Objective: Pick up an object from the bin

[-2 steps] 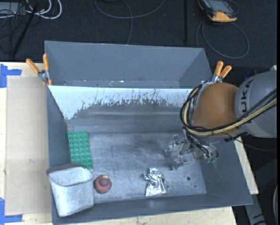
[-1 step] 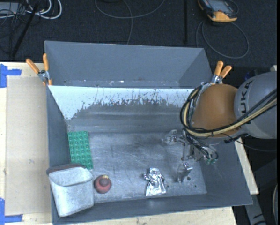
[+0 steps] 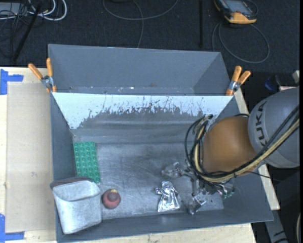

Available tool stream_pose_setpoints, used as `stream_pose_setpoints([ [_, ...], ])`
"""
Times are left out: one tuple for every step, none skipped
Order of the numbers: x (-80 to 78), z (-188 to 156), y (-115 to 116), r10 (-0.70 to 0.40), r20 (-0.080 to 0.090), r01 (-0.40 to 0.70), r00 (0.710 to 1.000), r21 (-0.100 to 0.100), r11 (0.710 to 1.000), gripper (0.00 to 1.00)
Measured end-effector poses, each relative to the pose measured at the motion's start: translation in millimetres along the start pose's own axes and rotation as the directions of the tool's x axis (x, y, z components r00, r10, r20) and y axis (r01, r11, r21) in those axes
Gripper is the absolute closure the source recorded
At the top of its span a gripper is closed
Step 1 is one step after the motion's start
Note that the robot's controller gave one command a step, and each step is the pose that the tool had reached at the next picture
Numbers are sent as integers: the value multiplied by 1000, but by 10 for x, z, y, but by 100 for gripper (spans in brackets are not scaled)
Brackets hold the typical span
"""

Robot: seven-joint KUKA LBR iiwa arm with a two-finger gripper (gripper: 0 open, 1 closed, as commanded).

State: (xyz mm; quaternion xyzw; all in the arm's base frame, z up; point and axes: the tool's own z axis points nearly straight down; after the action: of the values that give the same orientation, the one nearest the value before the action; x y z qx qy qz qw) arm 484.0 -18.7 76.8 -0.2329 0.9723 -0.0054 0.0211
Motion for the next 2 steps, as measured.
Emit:
stream_pose_setpoints([
  [-162,3,344,-97,1,97,995,0,995,0],
  [-97,25,396,-95,-23,94,995,-17,995,100],
])
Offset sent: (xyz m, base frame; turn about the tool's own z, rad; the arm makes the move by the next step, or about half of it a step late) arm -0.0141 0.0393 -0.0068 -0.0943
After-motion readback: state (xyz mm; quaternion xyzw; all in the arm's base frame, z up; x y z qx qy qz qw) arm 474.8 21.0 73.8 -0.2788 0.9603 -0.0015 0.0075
